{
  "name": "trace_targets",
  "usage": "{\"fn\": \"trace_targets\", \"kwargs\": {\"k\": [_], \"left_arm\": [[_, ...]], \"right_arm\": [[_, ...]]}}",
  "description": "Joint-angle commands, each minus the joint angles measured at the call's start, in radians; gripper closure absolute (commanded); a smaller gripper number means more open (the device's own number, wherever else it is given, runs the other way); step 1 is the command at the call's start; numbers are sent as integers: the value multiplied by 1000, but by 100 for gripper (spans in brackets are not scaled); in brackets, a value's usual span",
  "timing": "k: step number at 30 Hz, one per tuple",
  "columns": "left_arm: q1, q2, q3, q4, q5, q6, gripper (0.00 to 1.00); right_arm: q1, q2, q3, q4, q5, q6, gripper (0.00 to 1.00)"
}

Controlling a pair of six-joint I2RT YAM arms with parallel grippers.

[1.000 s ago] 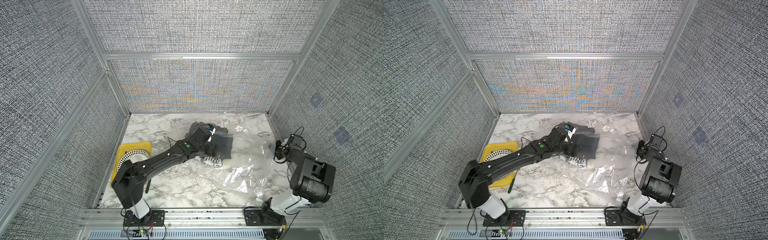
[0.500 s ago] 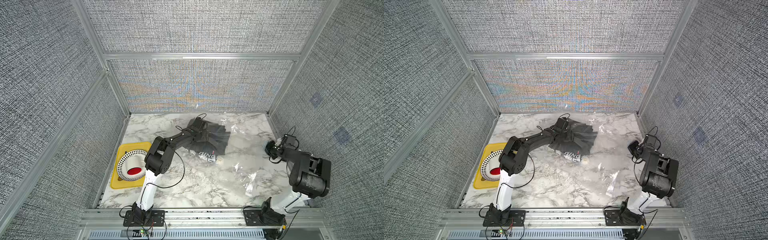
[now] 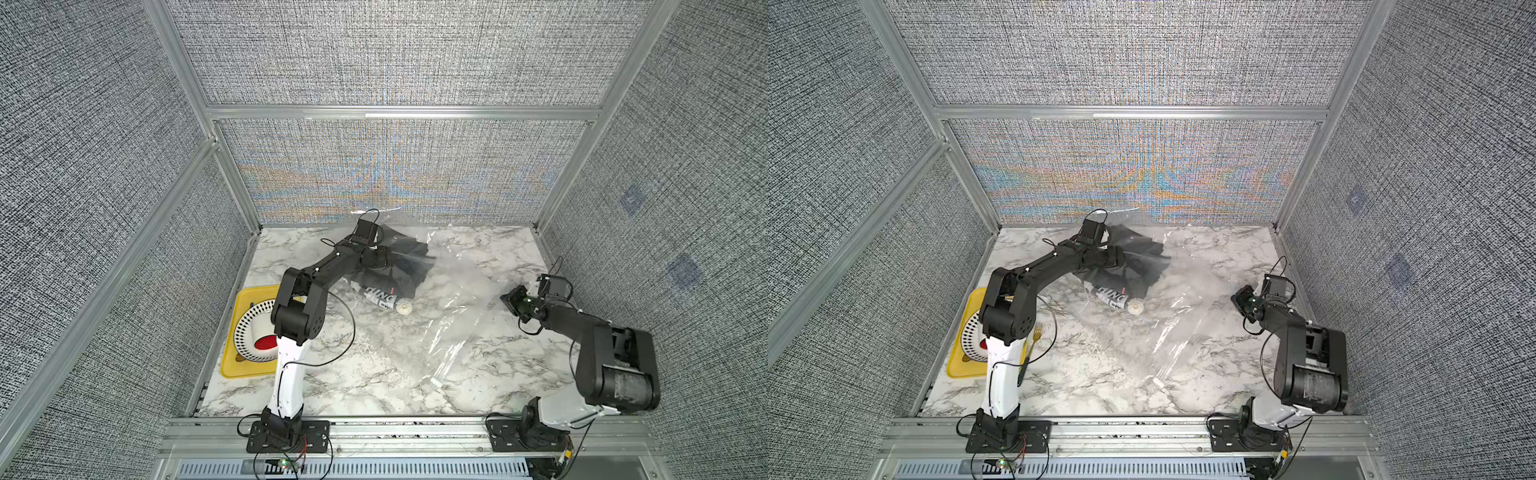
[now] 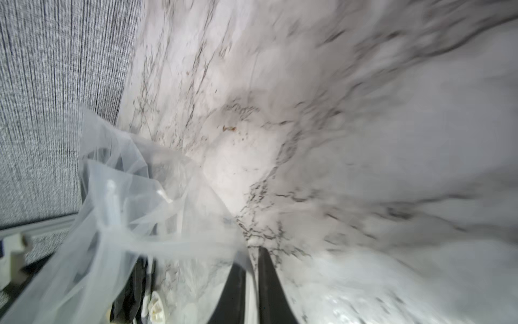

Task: Place the folded shirt into the vacuum bag
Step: Adjust the vacuum bag at the center of the board.

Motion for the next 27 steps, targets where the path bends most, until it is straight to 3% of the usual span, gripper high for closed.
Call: {"fn": "trace_targets", "kwargs": {"k": [1, 3, 4, 10, 14, 17, 20, 23, 27], "left_arm": [[-24, -105, -97, -2, 93, -30, 14], [-70, -184, -152, 0, 77, -22, 12], [-97, -213, -163, -13, 59, -17, 12], [-198, -276, -196, -10, 53, -26, 10], [-216, -228, -166, -35, 80, -20, 11], [-251, -236, -212, -3, 131, -31, 11], [-313, -266, -285, 15, 155, -38, 11], [-373, -315, -394, 56, 148, -63, 10], [-416, -349, -544, 111, 113, -103, 9]], "right_arm": [[-53, -81, -30, -101, 152, -67, 36], [-83, -133, -44, -141, 175, -92, 8], [-90, -164, -53, -148, 175, -101, 2], [-77, -381, -29, -174, 56, -160, 1], [33, -481, 46, -102, -33, -189, 2], [83, -382, 174, -100, -128, -208, 2], [97, -198, 312, -156, -308, -238, 7], [134, -54, 361, -166, -410, -275, 9], [187, 101, 344, -217, -382, -357, 12]]}}
